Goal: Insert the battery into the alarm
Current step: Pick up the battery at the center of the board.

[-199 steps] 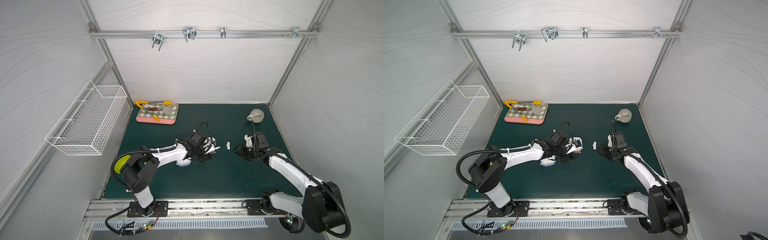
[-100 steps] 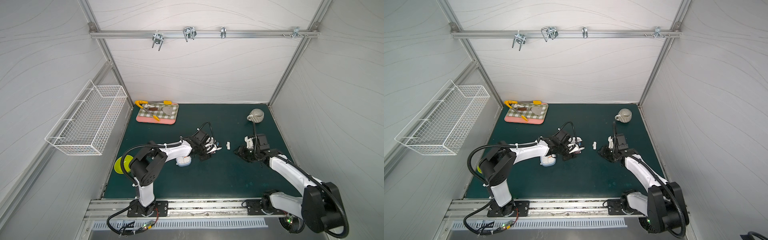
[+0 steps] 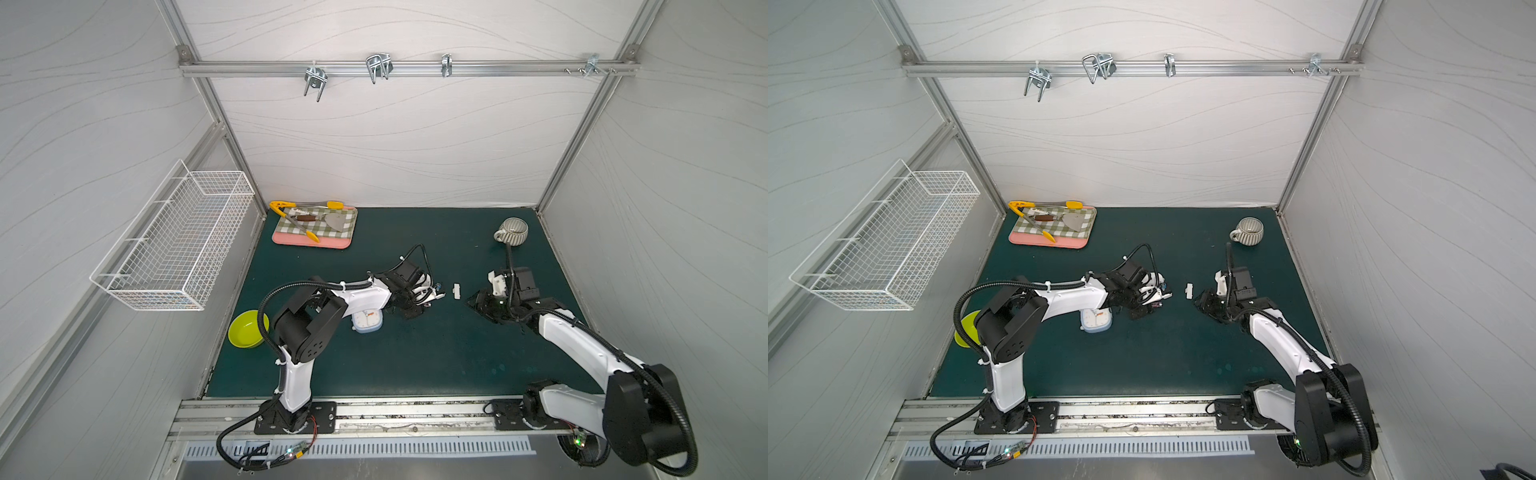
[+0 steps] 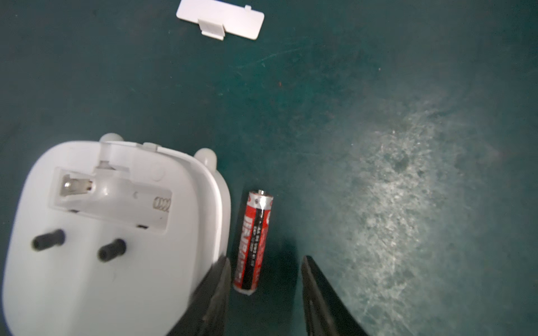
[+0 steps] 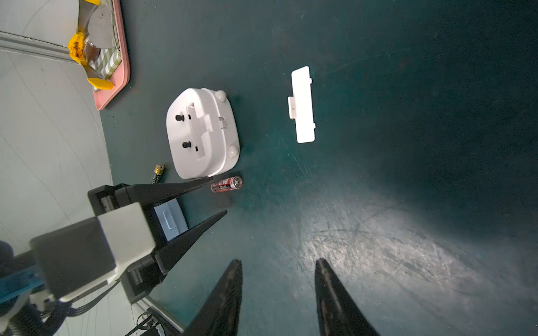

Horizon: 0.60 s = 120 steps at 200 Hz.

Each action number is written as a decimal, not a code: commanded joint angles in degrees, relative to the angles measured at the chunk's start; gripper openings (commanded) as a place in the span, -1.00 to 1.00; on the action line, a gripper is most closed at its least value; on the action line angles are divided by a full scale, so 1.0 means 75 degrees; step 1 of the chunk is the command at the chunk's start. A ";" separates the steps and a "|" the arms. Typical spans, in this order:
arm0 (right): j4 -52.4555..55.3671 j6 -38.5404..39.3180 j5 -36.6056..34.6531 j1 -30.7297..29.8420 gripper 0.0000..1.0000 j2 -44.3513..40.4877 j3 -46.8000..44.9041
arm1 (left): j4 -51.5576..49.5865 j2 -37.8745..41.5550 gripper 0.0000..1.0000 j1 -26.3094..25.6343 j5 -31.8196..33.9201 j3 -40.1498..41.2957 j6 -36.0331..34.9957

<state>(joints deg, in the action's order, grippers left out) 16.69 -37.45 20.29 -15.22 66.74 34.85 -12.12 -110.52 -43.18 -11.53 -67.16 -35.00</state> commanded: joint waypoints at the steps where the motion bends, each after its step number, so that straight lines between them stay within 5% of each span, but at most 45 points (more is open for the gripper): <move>1: -0.0081 0.0048 0.0089 0.0060 -0.13 0.0106 -0.0065 | -0.0083 -0.0228 -0.16 -0.0008 0.0026 -0.0396 -0.0242; 61: -0.0098 -0.0010 0.0175 0.0105 -0.13 0.0092 -0.0088 | -0.0329 -0.0472 -0.63 -0.0124 0.0365 -0.0514 -0.0363; 120: -0.0054 -0.0185 0.0663 0.0140 -0.13 -0.0198 0.0039 | 0.0483 0.0142 -0.79 -0.0137 -0.0479 -0.0016 0.0425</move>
<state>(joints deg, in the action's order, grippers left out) 16.34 -37.93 22.63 -14.48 67.24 34.85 -12.32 -112.29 -43.94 -10.61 -68.60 -34.46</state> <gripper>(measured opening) 0.435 0.151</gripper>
